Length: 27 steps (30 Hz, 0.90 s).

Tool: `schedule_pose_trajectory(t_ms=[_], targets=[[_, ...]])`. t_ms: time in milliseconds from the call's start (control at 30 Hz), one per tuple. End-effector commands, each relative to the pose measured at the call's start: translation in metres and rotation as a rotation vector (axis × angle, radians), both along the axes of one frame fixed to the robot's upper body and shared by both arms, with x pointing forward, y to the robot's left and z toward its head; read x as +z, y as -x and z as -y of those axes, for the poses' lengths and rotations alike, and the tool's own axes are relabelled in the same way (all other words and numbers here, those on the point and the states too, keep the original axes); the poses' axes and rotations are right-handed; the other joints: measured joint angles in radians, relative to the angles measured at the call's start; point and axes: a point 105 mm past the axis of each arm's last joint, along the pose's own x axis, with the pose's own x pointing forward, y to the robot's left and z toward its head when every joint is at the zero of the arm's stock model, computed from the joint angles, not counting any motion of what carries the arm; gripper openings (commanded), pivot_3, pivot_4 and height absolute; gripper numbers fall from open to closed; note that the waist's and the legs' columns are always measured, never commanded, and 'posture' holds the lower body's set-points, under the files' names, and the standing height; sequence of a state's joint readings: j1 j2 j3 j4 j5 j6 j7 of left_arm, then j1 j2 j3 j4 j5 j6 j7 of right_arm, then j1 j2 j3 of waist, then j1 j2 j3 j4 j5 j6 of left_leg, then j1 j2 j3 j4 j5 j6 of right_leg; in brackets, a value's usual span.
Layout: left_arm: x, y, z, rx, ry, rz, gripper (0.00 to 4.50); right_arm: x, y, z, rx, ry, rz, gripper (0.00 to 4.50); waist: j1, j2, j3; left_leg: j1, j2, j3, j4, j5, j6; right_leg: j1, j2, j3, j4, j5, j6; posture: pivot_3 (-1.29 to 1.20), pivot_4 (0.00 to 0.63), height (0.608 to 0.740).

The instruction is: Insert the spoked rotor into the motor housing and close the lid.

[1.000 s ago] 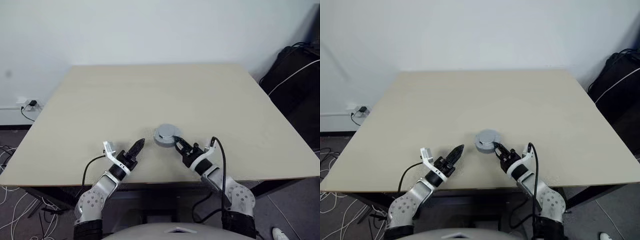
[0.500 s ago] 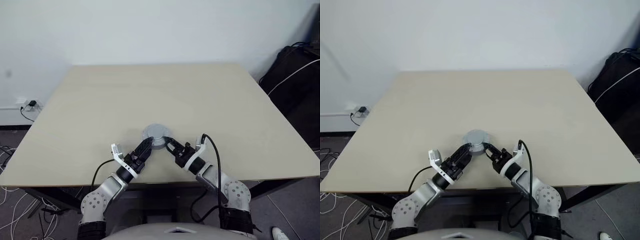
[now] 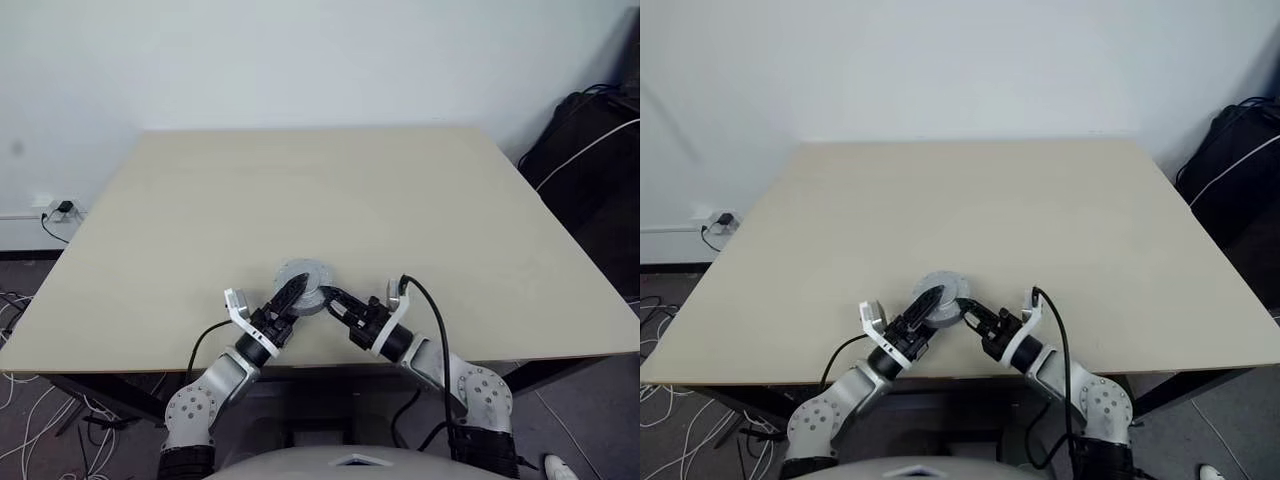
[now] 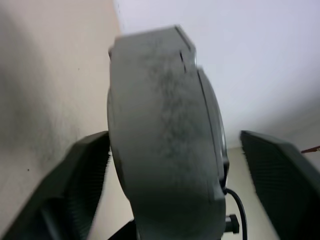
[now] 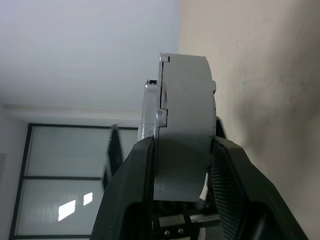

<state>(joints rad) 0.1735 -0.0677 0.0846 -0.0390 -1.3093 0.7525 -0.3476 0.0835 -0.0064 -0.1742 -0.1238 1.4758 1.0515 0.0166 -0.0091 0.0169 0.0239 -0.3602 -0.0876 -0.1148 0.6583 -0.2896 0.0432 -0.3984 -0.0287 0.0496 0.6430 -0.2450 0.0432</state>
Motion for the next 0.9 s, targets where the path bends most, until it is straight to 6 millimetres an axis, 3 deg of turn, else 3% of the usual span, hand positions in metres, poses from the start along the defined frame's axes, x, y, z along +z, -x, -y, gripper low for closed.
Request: schedule_pose_trajectory(t_ms=[33, 100, 367, 400, 533, 667, 900], targets=[[0.011, 0.001, 0.023, 0.02, 0.143, -0.005, 2.83, 0.026, -0.002, -0.002, 0.008, -0.059, 0.097, 1.28, 0.0, 0.0, 0.0, 0.0, 0.0, 0.0, 0.0, 0.0, 0.0, 0.0, 0.0, 0.0, 0.0, 0.0, 0.0, 0.0, 0.0, 0.74], [0.011, 0.001, 0.023, 0.02, 0.144, -0.007, 2.23, 0.026, -0.001, -0.002, 0.01, -0.052, 0.099, 1.28, 0.0, 0.0, 0.0, 0.0, 0.0, 0.0, 0.0, 0.0, 0.0, 0.0, 0.0, 0.0, 0.0, 0.0, 0.0, 0.0, 0.0, 0.74], [0.009, 0.0, 0.023, 0.017, 0.138, -0.011, 2.17, 0.029, -0.002, -0.001, -0.012, 0.035, 0.153, 1.28, 0.001, 0.0, 0.0, 0.0, 0.0, 0.0, 0.001, 0.0, 0.0, 0.0, 0.0, 0.0, 0.0, -0.002, 0.004, 0.0, 0.0, 0.74], [0.009, 0.0, 0.022, 0.02, 0.135, -0.011, 2.17, 0.029, -0.002, -0.001, -0.012, 0.045, 0.16, 2.01, 0.001, 0.0, 0.0, 0.0, 0.0, 0.0, 0.001, 0.0, 0.0, 0.0, 0.0, 0.0, 0.0, -0.002, 0.004, 0.0, 0.0, 0.74], [0.008, -0.004, 0.016, 0.058, 0.094, 0.0, 2.16, 0.031, -0.002, 0.001, -0.01, 0.104, 0.195, 3.27, 0.002, 0.0, 0.0, 0.0, 0.0, 0.0, 0.001, 0.0, 0.0, 0.0, 0.0, 0.0, 0.0, -0.002, 0.004, 0.0, 0.0, 0.74], [0.004, -0.02, 0.003, 0.142, 0.008, 0.001, 2.14, 0.025, -0.006, 0.01, -0.031, 0.313, 0.271, 4.49, 0.005, 0.0, 0.0, 0.0, 0.0, 0.0, 0.002, 0.0, 0.0, 0.0, 0.0, 0.0, 0.0, -0.002, 0.005, 0.0, 0.0, 0.74], [0.012, -0.059, -0.012, 0.227, -0.085, 0.037, 2.14, 0.018, -0.006, 0.013, -0.022, 0.698, 0.577, 4.5, 0.024, -0.004, 0.001, 0.0, 0.0, 0.001, 0.004, 0.001, -0.001, 0.001, 0.001, 0.0, 0.0, -0.001, 0.007, 0.0, 0.0, 0.74]])
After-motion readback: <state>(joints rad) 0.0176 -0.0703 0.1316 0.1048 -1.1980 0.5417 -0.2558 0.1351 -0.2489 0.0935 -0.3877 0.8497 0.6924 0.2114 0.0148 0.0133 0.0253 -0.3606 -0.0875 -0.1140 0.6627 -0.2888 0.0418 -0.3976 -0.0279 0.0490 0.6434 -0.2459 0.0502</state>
